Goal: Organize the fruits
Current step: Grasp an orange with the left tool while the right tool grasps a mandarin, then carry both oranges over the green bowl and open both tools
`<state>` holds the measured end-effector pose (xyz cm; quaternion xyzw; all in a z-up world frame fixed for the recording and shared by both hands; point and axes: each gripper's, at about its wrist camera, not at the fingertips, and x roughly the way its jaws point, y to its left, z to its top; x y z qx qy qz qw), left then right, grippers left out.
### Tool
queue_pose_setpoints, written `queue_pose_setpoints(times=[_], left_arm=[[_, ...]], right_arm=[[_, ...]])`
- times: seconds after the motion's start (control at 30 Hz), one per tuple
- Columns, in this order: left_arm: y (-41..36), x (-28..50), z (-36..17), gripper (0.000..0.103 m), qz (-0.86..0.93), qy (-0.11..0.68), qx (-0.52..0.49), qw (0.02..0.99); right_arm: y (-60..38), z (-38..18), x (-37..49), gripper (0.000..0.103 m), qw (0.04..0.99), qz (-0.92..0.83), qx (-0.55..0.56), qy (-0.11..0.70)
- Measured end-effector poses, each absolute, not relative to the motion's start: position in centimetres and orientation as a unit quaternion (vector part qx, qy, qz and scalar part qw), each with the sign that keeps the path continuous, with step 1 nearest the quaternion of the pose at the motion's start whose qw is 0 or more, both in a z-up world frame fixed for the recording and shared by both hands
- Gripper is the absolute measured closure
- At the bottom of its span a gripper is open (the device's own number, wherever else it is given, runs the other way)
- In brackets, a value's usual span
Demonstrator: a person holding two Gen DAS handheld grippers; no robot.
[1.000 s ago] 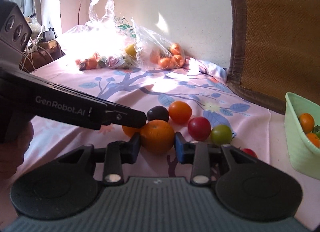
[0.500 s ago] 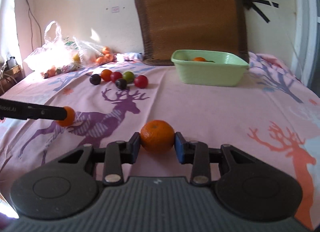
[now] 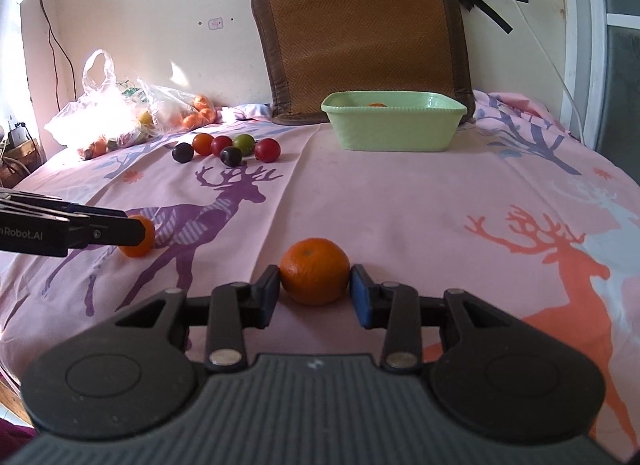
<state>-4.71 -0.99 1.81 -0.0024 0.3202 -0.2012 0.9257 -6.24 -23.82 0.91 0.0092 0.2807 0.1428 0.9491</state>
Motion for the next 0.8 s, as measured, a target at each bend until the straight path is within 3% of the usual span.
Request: queue_pose_setpoints(times=[0.17,0.2,0.23,0.47,0.67,0.8], left_arm=[[-1.3,-4.4,1.2,0.056,-0.194,0.328,0.007,0.925],[-1.3,-4.3,1.0,0.060,-0.191,0.329,0.009,0.925],[-1.3,-4.1,0.9,0.073,-0.186,0.329,0.013,0.926],[-2.4,-0.4,3.3,0.074,-0.224,0.321,0.009,0.920],[-7.2,7.6,7.8,0.073,-0.269,0.282,0.018,0.921],[-10.5,15.0,7.7,0.073,-0.264,0.306,0.004,0.915]], right_arm=[[-23.7,0.7,-6.3,0.062,0.949,0.145,0.007,0.279],[-23.7,0.7,-6.3,0.062,0.950,0.145,0.008,0.278],[-23.7,0.7,-6.2,0.062,0.950,0.145,0.009,0.276],[-24.9,1.7,-4.5,0.064,0.959,0.134,0.025,0.249],[-27.7,4.4,1.2,0.064,0.970,0.105,0.048,0.213],[-29.1,5.5,6.8,0.064,0.976,0.085,0.048,0.192]])
